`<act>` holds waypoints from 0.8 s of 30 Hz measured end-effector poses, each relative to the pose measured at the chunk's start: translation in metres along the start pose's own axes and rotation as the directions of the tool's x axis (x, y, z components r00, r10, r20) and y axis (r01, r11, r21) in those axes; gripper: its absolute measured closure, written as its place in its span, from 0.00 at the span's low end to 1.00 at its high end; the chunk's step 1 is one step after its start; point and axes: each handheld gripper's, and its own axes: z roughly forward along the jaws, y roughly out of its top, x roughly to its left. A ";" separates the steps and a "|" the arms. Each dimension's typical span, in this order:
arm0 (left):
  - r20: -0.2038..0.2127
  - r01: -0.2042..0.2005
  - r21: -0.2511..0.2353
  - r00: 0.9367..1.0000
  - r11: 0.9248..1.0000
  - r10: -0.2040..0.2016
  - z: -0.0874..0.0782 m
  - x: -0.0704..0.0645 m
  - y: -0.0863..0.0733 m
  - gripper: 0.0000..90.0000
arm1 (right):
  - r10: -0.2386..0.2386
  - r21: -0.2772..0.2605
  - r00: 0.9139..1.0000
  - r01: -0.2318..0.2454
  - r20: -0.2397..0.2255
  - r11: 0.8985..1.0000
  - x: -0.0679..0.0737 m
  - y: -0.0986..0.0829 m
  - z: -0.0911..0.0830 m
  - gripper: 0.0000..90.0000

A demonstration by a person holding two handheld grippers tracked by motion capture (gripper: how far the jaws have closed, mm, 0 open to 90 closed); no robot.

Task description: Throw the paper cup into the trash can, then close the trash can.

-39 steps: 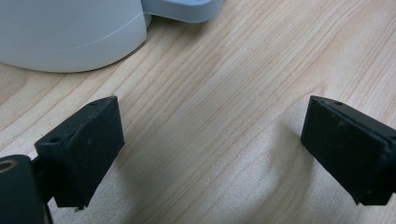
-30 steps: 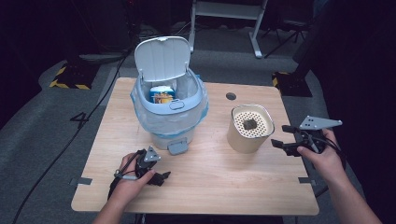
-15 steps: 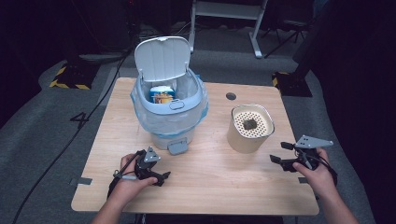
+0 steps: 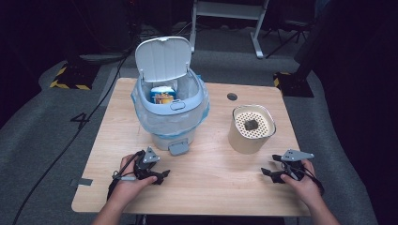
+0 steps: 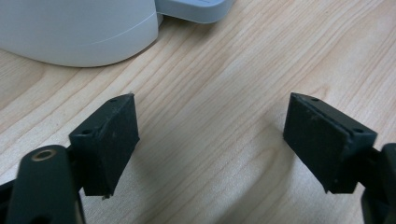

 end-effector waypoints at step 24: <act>0.048 0.086 -0.132 0.996 0.988 -0.080 -0.056 0.020 0.003 0.26 | 0.028 0.004 1.000 -0.028 0.011 1.000 0.000 -0.005 0.004 0.18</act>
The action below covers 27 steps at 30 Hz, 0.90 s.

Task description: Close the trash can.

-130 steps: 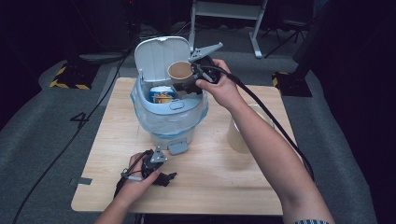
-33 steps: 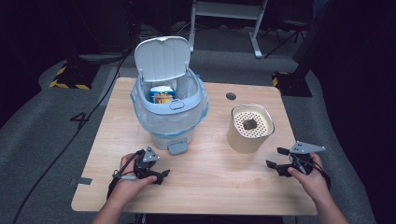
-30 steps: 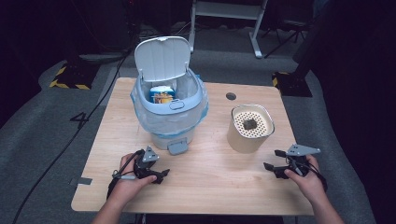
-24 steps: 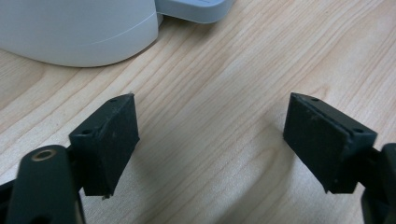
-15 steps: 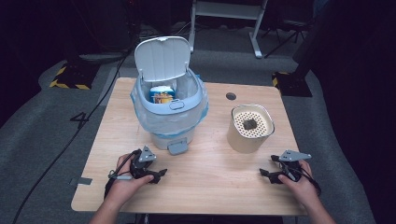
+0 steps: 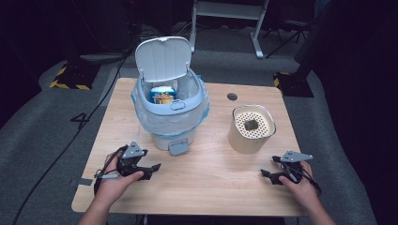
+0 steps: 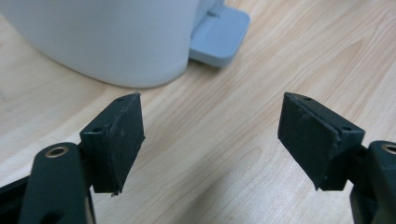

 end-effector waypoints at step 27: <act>0.030 0.034 -0.238 0.999 0.971 -0.028 -0.083 0.020 0.066 0.29 | 0.002 -0.002 1.000 -0.002 -0.003 1.000 0.000 0.000 0.000 0.18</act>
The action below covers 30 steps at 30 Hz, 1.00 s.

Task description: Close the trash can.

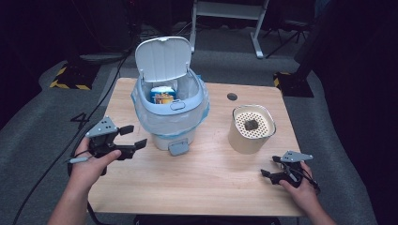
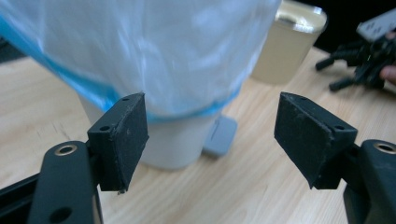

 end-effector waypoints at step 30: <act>-0.124 -0.022 -0.228 0.992 0.973 -0.007 -0.013 0.043 0.104 0.39 | -0.002 0.000 1.000 0.002 -0.006 1.000 -0.001 0.000 0.000 0.18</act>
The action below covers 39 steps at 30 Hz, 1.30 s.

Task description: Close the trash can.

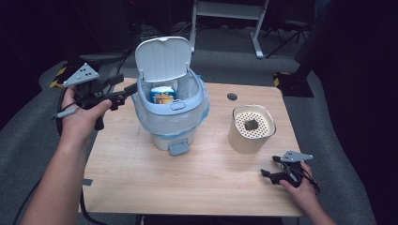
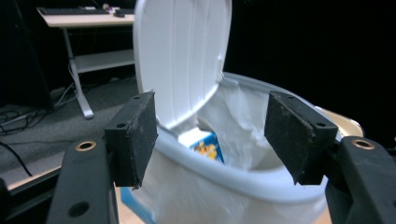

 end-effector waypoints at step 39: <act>0.070 -0.011 -0.026 0.997 1.000 0.013 0.068 0.030 0.045 0.38 | 0.000 0.000 1.000 0.000 0.000 1.000 0.000 0.000 0.000 0.18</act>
